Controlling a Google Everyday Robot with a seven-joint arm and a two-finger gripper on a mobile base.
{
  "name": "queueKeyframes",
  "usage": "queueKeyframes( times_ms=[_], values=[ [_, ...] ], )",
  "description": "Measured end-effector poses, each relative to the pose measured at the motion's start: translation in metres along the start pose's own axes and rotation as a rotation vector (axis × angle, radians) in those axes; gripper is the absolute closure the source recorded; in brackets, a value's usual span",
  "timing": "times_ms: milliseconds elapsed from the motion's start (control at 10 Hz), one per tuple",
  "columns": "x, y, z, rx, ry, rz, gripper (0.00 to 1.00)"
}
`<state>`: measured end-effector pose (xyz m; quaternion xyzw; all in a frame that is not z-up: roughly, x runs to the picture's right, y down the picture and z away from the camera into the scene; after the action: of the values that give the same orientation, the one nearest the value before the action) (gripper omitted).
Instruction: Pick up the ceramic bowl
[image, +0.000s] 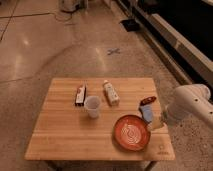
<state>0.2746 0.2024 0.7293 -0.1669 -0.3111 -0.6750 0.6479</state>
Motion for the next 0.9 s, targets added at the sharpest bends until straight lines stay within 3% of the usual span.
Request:
queueKeyframes(
  times_ms=[300, 900],
  values=[
    [-0.001, 0.001, 0.024, -0.003, -0.001, -0.001, 0.2],
    [0.0, 0.001, 0.064, -0.047, -0.027, -0.007, 0.2]
  ],
)
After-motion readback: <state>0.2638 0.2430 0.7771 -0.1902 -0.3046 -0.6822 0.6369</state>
